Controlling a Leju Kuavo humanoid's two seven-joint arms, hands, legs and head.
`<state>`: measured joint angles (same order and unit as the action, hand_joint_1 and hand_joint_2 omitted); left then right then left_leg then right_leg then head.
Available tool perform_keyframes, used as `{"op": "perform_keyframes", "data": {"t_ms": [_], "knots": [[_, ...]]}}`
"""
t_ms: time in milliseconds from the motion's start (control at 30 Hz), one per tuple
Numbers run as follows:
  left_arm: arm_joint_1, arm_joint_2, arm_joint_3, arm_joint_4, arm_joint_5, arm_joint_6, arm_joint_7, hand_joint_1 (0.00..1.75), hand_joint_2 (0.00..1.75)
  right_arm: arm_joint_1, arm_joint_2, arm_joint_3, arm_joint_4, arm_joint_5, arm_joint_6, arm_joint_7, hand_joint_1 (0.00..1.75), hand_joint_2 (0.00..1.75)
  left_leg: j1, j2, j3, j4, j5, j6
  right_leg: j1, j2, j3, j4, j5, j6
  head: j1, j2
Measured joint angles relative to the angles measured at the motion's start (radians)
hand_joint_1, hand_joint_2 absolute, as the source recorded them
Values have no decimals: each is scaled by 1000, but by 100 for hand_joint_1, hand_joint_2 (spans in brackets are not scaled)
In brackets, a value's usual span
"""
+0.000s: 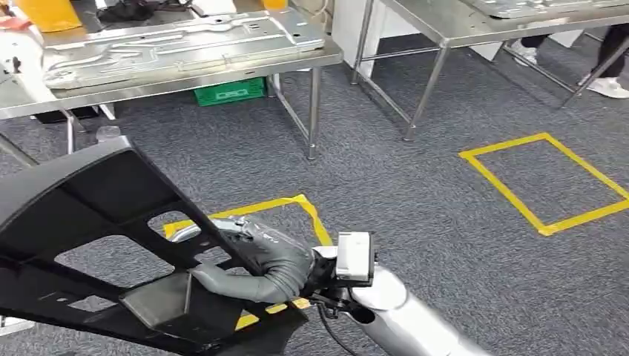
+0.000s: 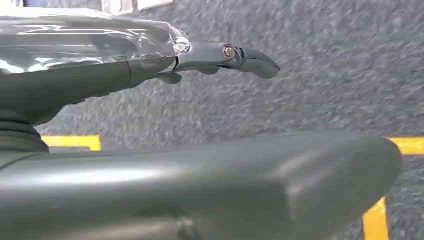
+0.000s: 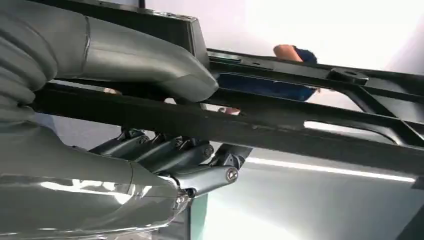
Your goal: Take the parts from the cabinet and place them on the table.
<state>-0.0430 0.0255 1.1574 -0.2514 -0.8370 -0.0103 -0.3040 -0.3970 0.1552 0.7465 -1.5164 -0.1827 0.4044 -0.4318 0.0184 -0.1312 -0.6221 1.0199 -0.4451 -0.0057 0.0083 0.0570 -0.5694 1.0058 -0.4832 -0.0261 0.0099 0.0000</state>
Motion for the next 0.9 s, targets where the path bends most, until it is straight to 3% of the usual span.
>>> {"op": "perform_keyframes", "data": {"t_ms": [33,67,100,167,200,233,267,300,333,367,400,433,500,533,567,600,633,700,733,767,833,867,900], "knots": [[0,3,3,-1,0,0,0,0,175,-1,4,0,0,-2,1,0,175,175,0,10,-1,0,-5,-1,-13,-18,7,-19,9,5,0,0],[1,0,6,0,-2,-1,0,0,175,0,6,0,0,-4,2,0,175,175,-6,61,-9,20,-26,-7,-11,-26,11,-28,12,2,-6,0],[-3,2,8,0,-2,0,0,0,175,-2,7,0,0,-6,3,0,175,175,-5,92,-36,77,-63,-12,-11,-40,12,-28,13,1,-6,0],[-9,4,10,-1,-5,0,0,0,175,1,4,0,4,-15,8,4,175,175,1,112,-104,221,-126,-23,-10,-70,11,-28,11,1,-6,0],[-9,4,11,0,-8,0,0,0,175,1,4,0,8,-19,13,8,175,175,5,116,-128,275,-137,-30,-10,-83,10,-27,11,2,-6,0],[-6,4,13,0,-11,0,1,0,175,1,4,1,11,-20,15,10,175,175,10,120,-125,275,-126,-35,-10,-93,11,-27,10,4,-6,0],[-4,5,14,-1,-16,0,2,0,175,1,3,1,15,-21,16,10,175,175,15,125,-101,230,-96,-41,-11,-103,12,-26,8,7,-6,0],[-3,7,15,-1,-16,0,2,0,175,0,3,2,18,-22,16,10,175,175,19,132,-57,150,-54,-46,-14,-111,12,-23,4,12,-6,0],[-4,8,15,-1,-16,0,2,0,175,-1,4,2,19,-23,16,10,175,175,21,150,-9,64,-17,-51,-16,-119,12,-16,-1,20,-6,0],[-7,8,16,-1,-16,0,2,0,175,-3,4,2,19,-23,16,10,175,175,20,184,16,12,-21,-55,-14,-126,10,-6,-7,30,-7,0],[-11,9,16,-1,-16,0,2,0,175,-7,3,2,20,-27,19,10,175,175,15,172,16,9,-20,-33,-6,-126,4,4,-12,38,-5,0],[-10,9,16,-2,-16,0,3,0,175,-7,3,4,20,-33,21,11,175,175,13,168,12,15,-23,-21,-7,-129,6,3,-12,41,-3,0],[-4,8,17,-2,-16,-1,3,0,175,-7,3,5,24,-42,27,11,175,175,8,161,10,18,-25,-9,-10,-136,10,1,-10,46,-1,0],[-3,9,17,-2,-16,-2,3,0,175,-7,4,5,25,-43,27,11,175,175,10,158,11,15,-22,1,-14,-132,10,3,-16,52,-1,0],[-2,9,17,-2,-16,-2,3,0,175,-8,4,6,25,-45,27,11,175,175,10,157,11,15,-21,7,-18,-103,6,18,-33,57,-1,0],[-6,9,18,-2,-16,-2,3,0,175,-8,4,6,25,-48,27,11,175,175,10,154,10,15,-20,12,-19,-78,-16,72,-72,59,-1,0],[-9,9,18,-2,-16,-3,3,0,175,-8,3,6,26,-48,27,11,175,175,9,150,10,15,-20,16,-18,-69,-48,145,-111,59,-1,0],[-10,9,19,-2,-16,-6,3,0,175,-5,0,6,31,-50,27,11,175,175,2,141,10,16,-20,20,-18,-66,-123,306,-171,58,-1,0],[-9,9,21,-2,-16,-7,3,0,175,-4,-1,6,33,-51,27,11,175,175,-2,136,10,16,-20,21,-17,-66,-140,336,-171,56,-1,0],[-8,9,22,-2,-16,-8,3,0,175,-3,-1,6,34,-51,27,11,175,175,-6,132,11,16,-20,21,-14,-65,-132,314,-146,50,-1,0],[-9,9,22,-2,-16,-8,3,0,175,-4,-1,6,34,-51,27,11,175,175,-14,122,14,15,-20,22,-5,-60,-65,162,-58,29,-1,0],[-10,8,22,-2,-16,-8,3,0,175,-5,-1,6,33,-51,27,10,175,175,-15,118,15,15,-20,22,5,-54,-20,63,-11,10,-1,0],[-10,3,22,-1,-16,-10,3,0,175,-6,-1,6,33,-51,27,10,175,175,-18,117,13,15,-20,21,9,-50,-1,27,-18,-7,-4,0]]}}
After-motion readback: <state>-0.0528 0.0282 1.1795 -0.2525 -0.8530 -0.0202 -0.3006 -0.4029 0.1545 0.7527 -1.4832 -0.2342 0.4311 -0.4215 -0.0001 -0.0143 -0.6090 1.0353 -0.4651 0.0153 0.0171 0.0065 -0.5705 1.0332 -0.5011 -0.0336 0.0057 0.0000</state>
